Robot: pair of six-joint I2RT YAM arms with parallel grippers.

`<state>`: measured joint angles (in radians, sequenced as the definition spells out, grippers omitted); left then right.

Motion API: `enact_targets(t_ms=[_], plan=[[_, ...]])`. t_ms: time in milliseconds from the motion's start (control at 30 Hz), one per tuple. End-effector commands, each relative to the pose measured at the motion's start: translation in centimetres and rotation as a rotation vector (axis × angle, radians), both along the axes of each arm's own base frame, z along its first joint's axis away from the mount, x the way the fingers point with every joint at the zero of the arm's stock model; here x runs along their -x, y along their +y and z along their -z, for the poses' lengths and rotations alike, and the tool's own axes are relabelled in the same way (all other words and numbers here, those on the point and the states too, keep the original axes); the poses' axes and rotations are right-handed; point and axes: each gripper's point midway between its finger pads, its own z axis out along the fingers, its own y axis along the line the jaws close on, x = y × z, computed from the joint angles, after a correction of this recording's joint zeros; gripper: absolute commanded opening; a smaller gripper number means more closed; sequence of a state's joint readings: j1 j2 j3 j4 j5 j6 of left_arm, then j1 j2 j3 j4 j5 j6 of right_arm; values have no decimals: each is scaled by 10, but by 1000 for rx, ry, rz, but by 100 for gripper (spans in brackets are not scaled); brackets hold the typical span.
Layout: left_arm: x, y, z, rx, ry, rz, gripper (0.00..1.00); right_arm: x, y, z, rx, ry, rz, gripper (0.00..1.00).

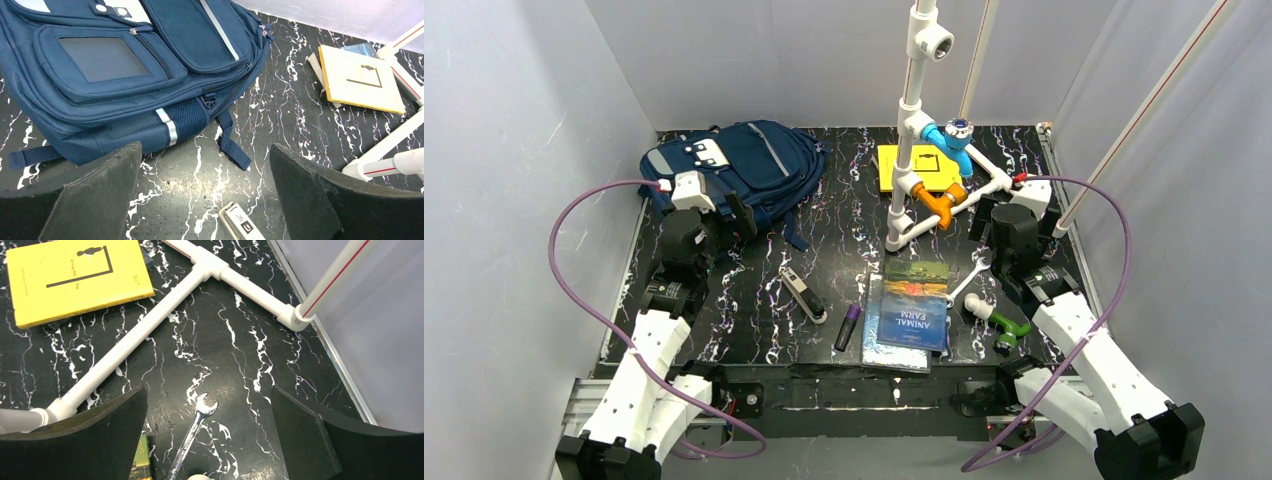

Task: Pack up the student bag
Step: Pick up the student bag at the center of the board.

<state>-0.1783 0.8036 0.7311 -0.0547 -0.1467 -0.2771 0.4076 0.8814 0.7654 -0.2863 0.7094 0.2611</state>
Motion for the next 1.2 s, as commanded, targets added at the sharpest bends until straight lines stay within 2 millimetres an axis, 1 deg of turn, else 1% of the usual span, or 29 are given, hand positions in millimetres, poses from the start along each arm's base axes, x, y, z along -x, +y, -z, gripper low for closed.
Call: enact_targets(t_ms=[0,67,200,300,367,500,633,733,800,833,933,1000,1033,1067,1167], plan=[[-2,0,-14,16,-21,-10,99,-4,-9,-18,-25,-63,92,100],[-2,0,-12,17,-9,-9,99,-3,-12,-14,-8,-28,110,100],[-3,0,-10,17,25,-13,99,3,-24,-5,-7,0,212,100],[-2,0,-4,20,63,-17,99,7,-25,1,-8,46,235,100],[-1,-1,-1,26,86,-21,99,8,-21,8,-19,81,222,100],[1,-4,5,53,161,-23,99,8,6,24,-80,156,75,100],[1,-13,11,75,237,5,99,14,21,33,-159,171,3,100],[-2,-25,9,96,263,63,99,27,54,40,-205,213,-240,100],[-8,-32,7,113,280,89,99,36,66,49,-263,220,-300,100],[-11,-39,8,132,297,120,99,40,71,51,-294,229,-315,100],[-29,-50,12,175,346,134,99,50,85,57,-357,269,-368,100],[-44,-52,17,202,371,96,99,53,86,61,-383,281,-361,100],[-54,-53,25,210,397,77,99,54,86,62,-389,282,-357,100],[-63,-54,27,209,407,62,99,55,86,63,-397,284,-356,100],[-89,-58,36,141,422,12,99,60,87,65,-413,288,-359,100]])
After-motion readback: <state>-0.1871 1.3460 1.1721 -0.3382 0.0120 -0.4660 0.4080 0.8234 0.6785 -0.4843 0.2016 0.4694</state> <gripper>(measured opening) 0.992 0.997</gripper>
